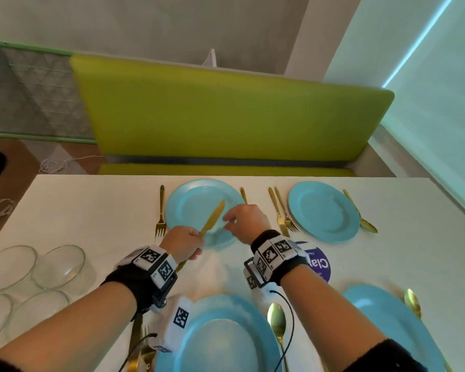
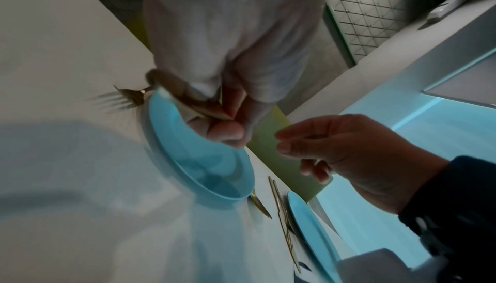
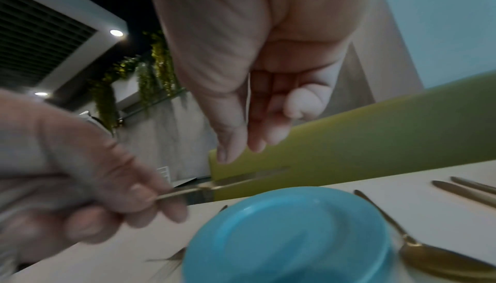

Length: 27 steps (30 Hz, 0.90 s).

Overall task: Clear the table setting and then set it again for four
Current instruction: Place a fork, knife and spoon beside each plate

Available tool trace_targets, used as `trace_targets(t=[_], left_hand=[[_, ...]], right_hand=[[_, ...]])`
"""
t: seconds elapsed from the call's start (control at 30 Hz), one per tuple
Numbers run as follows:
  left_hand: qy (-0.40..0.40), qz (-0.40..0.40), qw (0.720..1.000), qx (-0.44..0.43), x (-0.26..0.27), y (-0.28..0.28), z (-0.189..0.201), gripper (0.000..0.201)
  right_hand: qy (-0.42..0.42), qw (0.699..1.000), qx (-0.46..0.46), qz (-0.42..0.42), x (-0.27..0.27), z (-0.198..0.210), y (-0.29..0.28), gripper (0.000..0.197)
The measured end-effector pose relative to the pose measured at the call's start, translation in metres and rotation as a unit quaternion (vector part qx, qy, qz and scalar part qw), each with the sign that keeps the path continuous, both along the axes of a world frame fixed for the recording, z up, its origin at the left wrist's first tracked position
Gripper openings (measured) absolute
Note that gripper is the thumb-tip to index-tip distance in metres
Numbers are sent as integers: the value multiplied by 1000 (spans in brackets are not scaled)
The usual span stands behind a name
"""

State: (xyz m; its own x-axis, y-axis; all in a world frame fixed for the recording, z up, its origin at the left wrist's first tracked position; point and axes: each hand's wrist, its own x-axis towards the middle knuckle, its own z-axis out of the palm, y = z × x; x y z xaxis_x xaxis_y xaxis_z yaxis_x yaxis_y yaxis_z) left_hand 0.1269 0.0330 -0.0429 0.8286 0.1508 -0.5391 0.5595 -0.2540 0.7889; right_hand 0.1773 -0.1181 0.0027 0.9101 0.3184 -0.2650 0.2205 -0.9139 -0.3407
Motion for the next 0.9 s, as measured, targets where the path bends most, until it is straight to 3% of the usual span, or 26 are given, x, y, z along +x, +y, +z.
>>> trace_targets(t=[0.17, 0.3, 0.5, 0.77, 0.9], left_hand=[[8, -104, 993, 47, -35, 26, 17, 10], [11, -146, 987, 64, -69, 65, 31, 47], [-2, -215, 970, 114, -99, 122, 45, 53], [-49, -212, 970, 105, -101, 160, 62, 48], [-123, -124, 974, 144, -85, 187, 77, 41]], right_hand=[[-11, 996, -47, 76, -62, 4, 43, 26], [25, 990, -81, 114, -105, 14, 85, 26], [1, 983, -126, 130, -150, 29, 146, 26], [23, 999, -39, 29, -151, 41, 170, 20], [1, 999, -24, -36, -128, 44, 173, 19]])
